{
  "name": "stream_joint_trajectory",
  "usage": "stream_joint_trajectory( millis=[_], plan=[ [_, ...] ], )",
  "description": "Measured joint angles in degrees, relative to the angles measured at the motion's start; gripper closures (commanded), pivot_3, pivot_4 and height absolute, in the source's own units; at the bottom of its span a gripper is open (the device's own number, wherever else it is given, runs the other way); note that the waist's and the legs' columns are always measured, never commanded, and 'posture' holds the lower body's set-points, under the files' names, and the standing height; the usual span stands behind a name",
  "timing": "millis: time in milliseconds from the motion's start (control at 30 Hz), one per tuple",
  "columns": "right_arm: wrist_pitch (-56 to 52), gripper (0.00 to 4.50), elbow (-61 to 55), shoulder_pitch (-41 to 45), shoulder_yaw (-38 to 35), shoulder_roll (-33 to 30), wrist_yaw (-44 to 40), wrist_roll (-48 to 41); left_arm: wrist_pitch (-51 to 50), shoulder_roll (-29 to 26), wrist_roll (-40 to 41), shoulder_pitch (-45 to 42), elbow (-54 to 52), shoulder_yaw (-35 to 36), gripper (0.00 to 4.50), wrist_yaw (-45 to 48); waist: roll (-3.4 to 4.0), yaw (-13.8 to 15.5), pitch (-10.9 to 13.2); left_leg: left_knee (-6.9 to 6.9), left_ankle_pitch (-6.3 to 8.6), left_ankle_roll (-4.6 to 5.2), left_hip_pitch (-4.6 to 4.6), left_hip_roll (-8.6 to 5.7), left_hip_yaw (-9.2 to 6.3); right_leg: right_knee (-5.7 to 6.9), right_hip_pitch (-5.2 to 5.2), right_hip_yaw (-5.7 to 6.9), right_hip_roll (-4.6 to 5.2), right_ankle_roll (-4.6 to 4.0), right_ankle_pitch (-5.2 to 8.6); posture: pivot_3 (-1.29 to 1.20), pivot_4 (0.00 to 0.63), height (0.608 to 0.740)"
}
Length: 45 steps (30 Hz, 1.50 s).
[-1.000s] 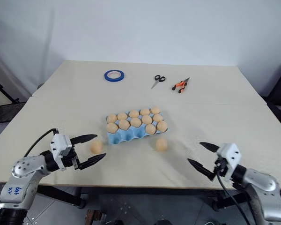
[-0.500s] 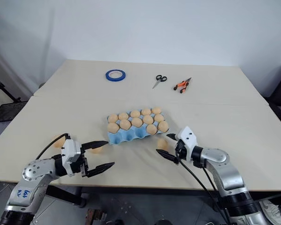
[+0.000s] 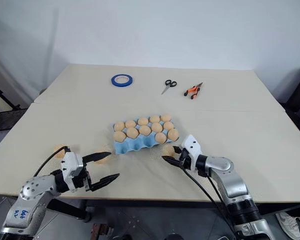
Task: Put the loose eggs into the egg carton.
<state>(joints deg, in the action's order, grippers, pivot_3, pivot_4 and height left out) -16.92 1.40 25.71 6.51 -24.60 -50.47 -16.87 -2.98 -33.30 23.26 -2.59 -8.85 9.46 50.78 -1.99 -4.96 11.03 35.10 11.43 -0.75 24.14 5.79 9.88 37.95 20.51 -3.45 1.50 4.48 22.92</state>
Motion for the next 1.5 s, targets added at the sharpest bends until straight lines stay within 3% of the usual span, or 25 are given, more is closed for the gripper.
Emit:
stream_joint_trajectory(
  millis=[200, 433, 533, 667, 700, 900, 1233, 1500],
  plan=[
    [-1.5, 2.28, -0.6, 7.6, 2.2, 5.2, 3.7, 2.1, 0.1, 0.0, 0.0, 1.9, 0.0, 3.3, 0.00, -3.2, 0.00, 0.1, 0.0, -0.01, 0.00, 0.00, 0.01, -0.03, 0.01, 0.00, 0.03, 0.05, 0.05, 0.00, 0.00, 0.00, 0.150, 0.740],
    [3.5, 2.28, 10.5, 12.1, 4.4, 8.2, 5.9, 7.2, -0.2, 0.5, 0.0, 2.1, -2.8, 3.4, 0.00, -5.1, -0.02, 0.2, 0.0, -0.04, 0.02, 0.02, 0.04, -0.07, 0.10, -0.05, 0.05, 0.13, 0.06, 0.00, 0.00, 0.00, 0.150, 0.740],
    [5.7, 1.64, 12.8, 12.5, 4.5, 9.0, 5.8, 7.9, -0.3, 0.7, 0.0, 2.3, -2.9, 3.3, 0.00, -5.7, -0.02, 0.0, 0.0, -0.05, 0.02, -0.01, 0.04, -0.02, 0.11, -0.03, 0.08, 0.11, 0.01, 0.00, 0.00, 0.00, 0.150, 0.740],
    [6.9, 0.22, 13.5, 13.0, 4.5, 9.1, 5.3, 8.0, -0.4, 0.7, 0.0, 3.2, -4.2, 3.4, 0.00, -6.3, -0.02, -0.1, 0.0, -0.05, 0.02, -0.01, 0.03, -0.01, 0.11, -0.02, 0.09, 0.10, 0.01, 0.00, 0.00, 0.00, 0.150, 0.740],
    [6.9, 0.04, 13.4, 13.0, 4.5, 9.1, 5.1, 8.0, -0.5, 0.7, 0.0, 3.4, -4.2, 3.4, 0.00, -6.4, -0.02, -0.1, 0.0, -0.04, 0.01, -0.01, 0.03, -0.01, 0.11, -0.02, 0.09, 0.10, 0.01, 0.00, 0.00, 0.00, 0.150, 0.740],
    [7.1, 0.04, 7.7, 10.7, 4.1, 7.3, 3.3, 6.8, -0.7, 0.7, 0.0, 3.4, -4.3, 3.5, 0.00, -6.9, -0.02, 0.1, 0.0, -0.07, 0.03, -0.02, 0.04, -0.02, 0.10, -0.05, 0.08, 0.10, 0.04, 0.00, 0.00, 0.00, 0.150, 0.740],
    [14.6, 0.04, -2.1, -9.7, -8.5, -5.8, -11.1, -5.4, -3.6, -0.3, 1.6, 4.9, -4.3, 4.9, 0.00, -6.5, -0.02, 0.4, 0.0, -0.08, 0.08, 0.03, 0.02, -0.05, -0.01, -0.23, -0.10, 0.00, 0.05, 0.00, 0.00, 0.00, 0.150, 0.740],
    [17.1, 0.04, -5.4, -16.7, -12.0, -9.1, -15.6, -9.0, -3.7, -0.4, 2.5, 11.7, -1.5, 15.2, 0.00, -8.6, -0.02, -0.8, 0.0, -0.06, 0.07, 0.03, -0.06, 0.03, -0.10, -0.13, -0.12, -0.02, 0.01, -0.06, 0.03, 0.00, 0.150, 0.740]
  ],
)
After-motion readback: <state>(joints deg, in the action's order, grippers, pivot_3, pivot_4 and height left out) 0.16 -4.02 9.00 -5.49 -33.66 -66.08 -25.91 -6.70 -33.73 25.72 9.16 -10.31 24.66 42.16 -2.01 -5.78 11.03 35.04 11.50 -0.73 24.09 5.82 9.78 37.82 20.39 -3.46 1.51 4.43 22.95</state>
